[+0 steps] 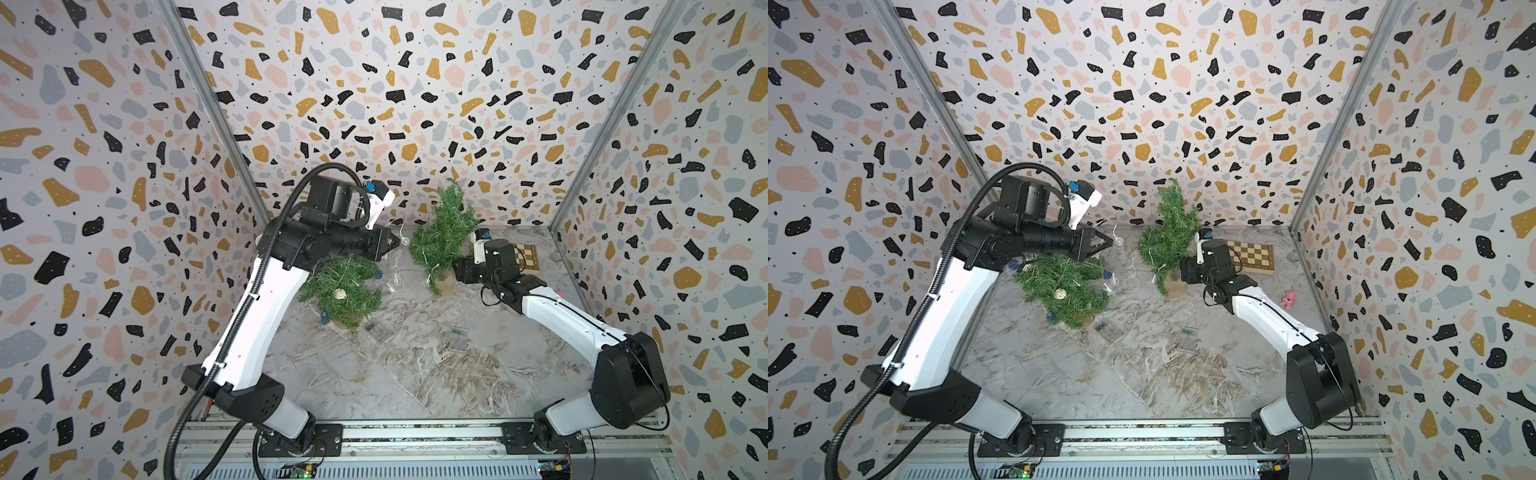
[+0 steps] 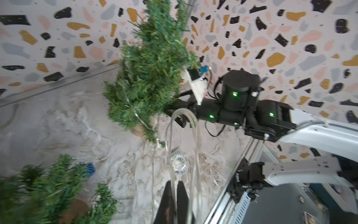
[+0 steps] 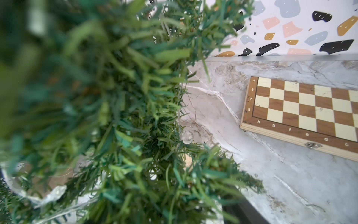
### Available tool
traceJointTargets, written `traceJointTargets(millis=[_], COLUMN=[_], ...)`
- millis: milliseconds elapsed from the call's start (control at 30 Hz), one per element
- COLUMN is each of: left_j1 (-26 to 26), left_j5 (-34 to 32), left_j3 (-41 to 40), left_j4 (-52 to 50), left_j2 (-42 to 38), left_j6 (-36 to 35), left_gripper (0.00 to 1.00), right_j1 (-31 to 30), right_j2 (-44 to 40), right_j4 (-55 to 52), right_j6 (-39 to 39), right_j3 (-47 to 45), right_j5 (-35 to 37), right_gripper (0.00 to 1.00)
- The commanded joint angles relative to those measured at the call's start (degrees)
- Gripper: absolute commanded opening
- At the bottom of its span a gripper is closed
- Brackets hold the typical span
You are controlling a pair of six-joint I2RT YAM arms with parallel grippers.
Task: Wrap string light around the christmas tree
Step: Wrap the light string around the Christmas tree.
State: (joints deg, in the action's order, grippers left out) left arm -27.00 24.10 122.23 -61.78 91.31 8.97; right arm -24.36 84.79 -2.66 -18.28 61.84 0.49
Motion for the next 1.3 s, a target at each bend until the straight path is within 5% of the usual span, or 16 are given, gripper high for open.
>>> traceJointTargets(millis=[0,167,400,533,667,800,1133,1267], left_j1=[1.6,2.0,2.0,2.0,2.0,1.8,1.9,2.2], left_j5=[-11.6,-16.0,-17.6,-18.5,-15.2,-12.0,-7.2,-2.2], left_j3=[8.4,13.6,8.9,14.7,23.2,21.1,17.7,19.2], left_j4=[1.0,10.3,32.1,38.5,40.1,46.2,51.0,53.8], left_j2=[6.1,13.9,17.9,23.6,30.2,31.8,32.1,33.9], left_j6=[0.5,3.2,1.7,-0.6,-2.6,-2.8,-6.9,-7.0], left_gripper=[0.00,0.00,0.00,0.00,0.00,0.00,0.02,0.04], right_j1=[0.3,0.3,-0.5,-0.8,-0.7,-0.7,8.6,12.7], right_j2=[0.2,0.1,0.6,0.6,0.4,-0.6,-16.4,-14.5], right_j4=[-1.4,-1.3,0.0,-0.3,-0.5,-1.2,6.5,12.9], right_j6=[0.7,0.8,-0.2,-0.2,0.8,1.2,-3.7,-5.6], right_j3=[1.1,1.0,-0.7,-1.1,-1.4,-1.5,-2.3,0.9], right_j5=[0.8,0.5,-1.9,-1.9,-1.6,-2.7,-13.3,-13.5], right_gripper=[0.68,0.66,0.56,0.53,0.50,0.48,0.61,0.67])
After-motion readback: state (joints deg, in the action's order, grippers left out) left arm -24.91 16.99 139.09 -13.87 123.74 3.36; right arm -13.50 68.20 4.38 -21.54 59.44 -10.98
